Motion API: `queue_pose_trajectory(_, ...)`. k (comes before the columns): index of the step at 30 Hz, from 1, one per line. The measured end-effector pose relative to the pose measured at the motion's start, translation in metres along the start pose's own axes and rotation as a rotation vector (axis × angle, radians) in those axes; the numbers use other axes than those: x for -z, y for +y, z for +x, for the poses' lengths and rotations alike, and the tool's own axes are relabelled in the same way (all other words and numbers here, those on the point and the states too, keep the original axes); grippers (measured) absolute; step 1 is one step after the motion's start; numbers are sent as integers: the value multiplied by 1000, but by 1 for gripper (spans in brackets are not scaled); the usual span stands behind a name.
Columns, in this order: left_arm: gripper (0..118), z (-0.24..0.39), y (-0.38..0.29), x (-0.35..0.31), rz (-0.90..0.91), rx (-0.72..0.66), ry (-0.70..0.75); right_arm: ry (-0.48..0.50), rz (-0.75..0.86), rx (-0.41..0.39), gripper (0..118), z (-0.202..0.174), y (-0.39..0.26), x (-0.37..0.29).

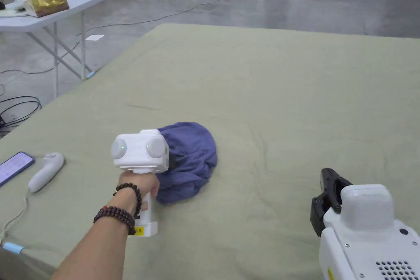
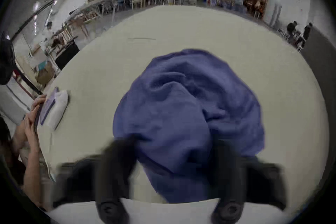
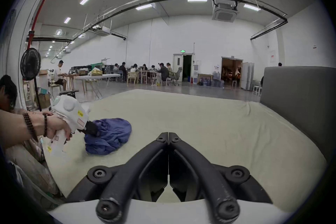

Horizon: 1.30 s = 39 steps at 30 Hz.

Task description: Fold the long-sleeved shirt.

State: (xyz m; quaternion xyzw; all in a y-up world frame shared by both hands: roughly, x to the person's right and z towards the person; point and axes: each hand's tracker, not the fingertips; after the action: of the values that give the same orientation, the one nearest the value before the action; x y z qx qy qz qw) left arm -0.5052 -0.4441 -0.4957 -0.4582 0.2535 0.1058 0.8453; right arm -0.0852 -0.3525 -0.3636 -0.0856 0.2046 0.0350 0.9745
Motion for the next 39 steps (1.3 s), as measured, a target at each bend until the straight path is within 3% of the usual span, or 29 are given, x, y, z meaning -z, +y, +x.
queue_pose_trajectory(3, 8, 7, -5, -11, -26, -70, -21, -6, -9, -2, 0, 6, 0, 5)
queue_pose_trajectory(6, 7, 11, 0, -33, 4, -26, -137, -16, -13, 16, 0, 14, 0, 8)
queue_pose_trajectory(12, 7, 81, -22, -155, 172, 50, -490, -85, 13, 59, 0, 48, 6, -14)
queue_pose_trajectory(18, 7, 228, -59, -225, 181, 215, -751, -262, 35, 98, 0, 111, 13, -55)
queue_pose_trajectory(22, 7, 340, -101, -236, 49, 296, -978, -396, 36, 90, 0, 158, 13, -88)
queue_pose_trajectory(25, 7, 423, -146, -218, -3, 402, -999, -476, 8, 78, 0, 189, 12, -108)
queue_pose_trajectory(28, 7, 472, -192, -191, -125, 401, -947, -533, 3, 101, 0, 212, 11, -127)
queue_pose_trajectory(29, 13, 474, -201, -184, -125, 395, -920, -543, -1, 103, 0, 216, 10, -131)
queue_pose_trajectory(30, 30, 475, -208, -178, -119, 385, -898, -554, -4, 104, 0, 220, 9, -135)
queue_pose_trajectory(31, 72, 468, -209, -176, -97, 386, -890, -562, -4, 104, 0, 223, 8, -137)
queue_pose_trajectory(32, 103, 461, -208, -174, -85, 388, -906, -564, -8, 105, 0, 224, 6, -137)
queue_pose_trajectory(33, 118, 449, -206, -177, -61, 377, -941, -561, -12, 107, 0, 225, 4, -136)
queue_pose_trajectory(39, 116, 334, -180, -222, 214, 262, -917, -463, -17, 103, 0, 205, -2, -114)
